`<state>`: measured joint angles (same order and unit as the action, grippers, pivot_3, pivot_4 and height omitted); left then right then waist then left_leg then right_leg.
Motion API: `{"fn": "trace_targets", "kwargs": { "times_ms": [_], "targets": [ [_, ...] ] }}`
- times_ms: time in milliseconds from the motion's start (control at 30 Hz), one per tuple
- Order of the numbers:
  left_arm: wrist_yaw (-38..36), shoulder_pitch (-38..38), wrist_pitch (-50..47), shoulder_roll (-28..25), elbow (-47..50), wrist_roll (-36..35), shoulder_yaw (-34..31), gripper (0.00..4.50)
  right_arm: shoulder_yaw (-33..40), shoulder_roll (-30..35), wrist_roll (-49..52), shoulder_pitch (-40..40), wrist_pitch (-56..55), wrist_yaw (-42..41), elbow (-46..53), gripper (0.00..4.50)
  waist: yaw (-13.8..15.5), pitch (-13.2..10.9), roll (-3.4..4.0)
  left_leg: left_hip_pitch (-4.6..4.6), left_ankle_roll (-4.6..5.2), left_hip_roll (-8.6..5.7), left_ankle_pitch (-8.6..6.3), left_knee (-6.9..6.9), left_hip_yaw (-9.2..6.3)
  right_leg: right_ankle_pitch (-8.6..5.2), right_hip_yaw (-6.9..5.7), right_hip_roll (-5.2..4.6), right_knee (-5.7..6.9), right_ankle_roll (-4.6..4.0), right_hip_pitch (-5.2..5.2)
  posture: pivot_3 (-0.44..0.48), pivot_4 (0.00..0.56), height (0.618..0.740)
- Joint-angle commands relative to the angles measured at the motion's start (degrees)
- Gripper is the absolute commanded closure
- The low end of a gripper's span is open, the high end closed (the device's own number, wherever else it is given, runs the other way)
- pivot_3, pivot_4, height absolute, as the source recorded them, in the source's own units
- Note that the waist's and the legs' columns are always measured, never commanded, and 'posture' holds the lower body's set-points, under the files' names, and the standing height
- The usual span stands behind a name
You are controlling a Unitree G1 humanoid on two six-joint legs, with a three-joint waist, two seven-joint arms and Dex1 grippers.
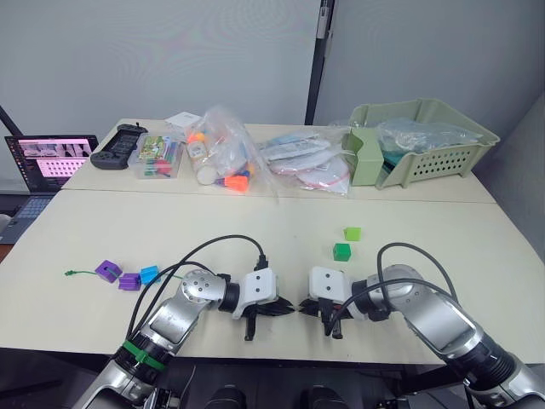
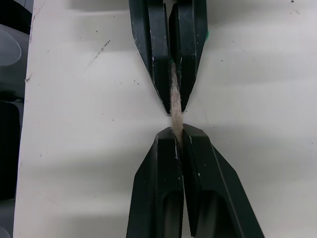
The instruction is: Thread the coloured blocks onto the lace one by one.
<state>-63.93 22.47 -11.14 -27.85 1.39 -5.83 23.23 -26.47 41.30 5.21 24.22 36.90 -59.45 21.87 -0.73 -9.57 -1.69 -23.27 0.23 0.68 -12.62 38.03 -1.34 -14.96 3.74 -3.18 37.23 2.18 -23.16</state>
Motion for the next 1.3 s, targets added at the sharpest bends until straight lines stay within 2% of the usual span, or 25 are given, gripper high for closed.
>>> {"fn": "trace_targets", "kwargs": {
  "times_ms": [33, 200, 367, 500, 633, 700, 767, 867, 1067, 1167, 1300],
  "targets": [
    [0.18, 1.39, 0.77, 0.36, 0.87, -0.72, -1.29, 4.45, 0.89, 0.56, -0.23, 0.64, 0.12, -0.02, 0.52, 4.5, 0.0, 0.0, 0.0, 0.0, 0.0, 0.0, 0.0, 0.0, 0.0, 0.0, 0.0, 0.0, 0.0, 0.0, 0.0, 0.0, 0.15, 0.74],
    [0.19, 2.85, -1.78, 0.45, 2.33, -1.92, -2.27, 4.45, 1.02, 1.02, -0.06, 0.41, 0.11, -0.22, 0.81, 4.5, 0.02, 0.0, 0.0, -0.01, 0.0, 0.0, 0.0, 0.0, 0.0, 0.0, 0.0, 0.0, 0.0, 0.0, 0.0, 0.0, 0.15, 0.74],
    [-0.97, 4.94, -3.82, -1.23, 3.46, -2.58, -3.17, 4.5, 5.04, -1.32, 2.01, -0.96, 2.58, 3.54, 2.38, 2.85, -0.02, 0.0, 0.0, -0.01, 0.0, 0.0, 0.0, 0.0, 0.0, 0.0, -0.01, 0.01, 0.0, 0.0, -0.01, 0.0, 0.15, 0.74],
    [-1.51, 6.06, -5.7, -1.88, 4.52, -3.3, -3.8, 4.5, 9.3, -0.56, 3.65, -3.85, 5.43, 5.36, 5.65, 1.47, 0.03, 0.0, 0.0, -0.04, 0.0, 0.0, 0.0, 0.0, -0.03, 0.0, -0.01, -0.01, -0.01, 0.0, -0.01, 0.0, 0.15, 0.74],
    [-1.96, 6.06, -7.26, -3.41, 6.02, -4.08, -4.85, 4.5, 21.3, -3.23, 8.18, -10.09, 12.24, 11.63, 10.73, 0.08, 0.13, 0.0, -0.01, -0.07, 0.0, 0.01, 0.0, 0.0, -0.03, 0.0, -0.02, -0.03, -0.02, 0.01, -0.01, 0.0, 0.15, 0.74],
    [-1.85, 5.81, -7.93, -4.26, 6.59, -4.39, -5.3, 4.5, 27.22, -6.07, 9.28, -13.44, 14.51, 16.04, 11.77, 0.03, 0.08, 0.0, -0.01, -0.06, 0.0, 0.03, 0.0, 0.0, -0.05, 0.0, -0.02, -0.02, -0.02, 0.0, 0.0, 0.0, 0.15, 0.74],
    [-1.82, 5.33, -8.42, -4.87, 7.16, -4.72, -5.64, 4.5, 29.9, -8.62, 8.77, -16.31, 14.93, 20.2, 13.09, 0.03, 0.06, 0.0, 0.0, -0.04, 0.0, 0.03, 0.0, 0.0, -0.05, 0.0, -0.01, -0.02, -0.01, 0.0, 0.02, 0.0, 0.15, 0.74],
    [-1.63, 4.82, -9.16, -5.38, 7.71, -5.01, -6.01, 4.5, 32.66, -16.19, 7.75, -19.57, 15.42, 29.43, 15.04, 0.03, -0.09, 0.0, 0.0, -0.04, 0.0, 0.02, 0.0, -0.02, -0.03, 0.0, 0.01, -0.01, -0.01, 0.01, 0.0, 0.0, 0.15, 0.74],
    [-1.2, 3.75, -9.62, -5.76, 8.58, -5.39, -6.44, 4.5, 28.08, -28.79, 0.5, -21.87, 9.05, 45.76, 13.29, 0.03, -0.32, 0.01, 0.02, -0.02, 0.0, 0.06, 0.0, -0.06, -0.02, 0.0, 0.09, 0.05, 0.02, 0.0, -0.07, 0.0, 0.15, 0.74],
    [-0.86, 3.65, -10.09, -5.57, 9.12, -5.66, -6.25, 4.5, 25.73, -34.05, -3.93, -20.95, 2.51, 53.13, 8.17, 0.03, -0.33, 0.01, 0.02, -0.02, 0.0, 0.06, 0.0, -0.06, 0.0, 0.0, 0.09, 0.05, 0.02, 0.0, -0.08, 0.0, 0.15, 0.74],
    [-0.63, 3.63, -10.61, -5.67, 9.56, -5.87, -6.05, 4.5, 25.98, -37.69, -5.49, -18.41, -2.87, 57.23, 2.42, 0.03, -0.21, 0.01, 0.02, -0.02, -0.01, 0.05, 0.0, -0.06, 0.01, 0.0, 0.1, -0.01, 0.01, 0.0, -0.08, 0.0, 0.15, 0.74]
  ]
}}
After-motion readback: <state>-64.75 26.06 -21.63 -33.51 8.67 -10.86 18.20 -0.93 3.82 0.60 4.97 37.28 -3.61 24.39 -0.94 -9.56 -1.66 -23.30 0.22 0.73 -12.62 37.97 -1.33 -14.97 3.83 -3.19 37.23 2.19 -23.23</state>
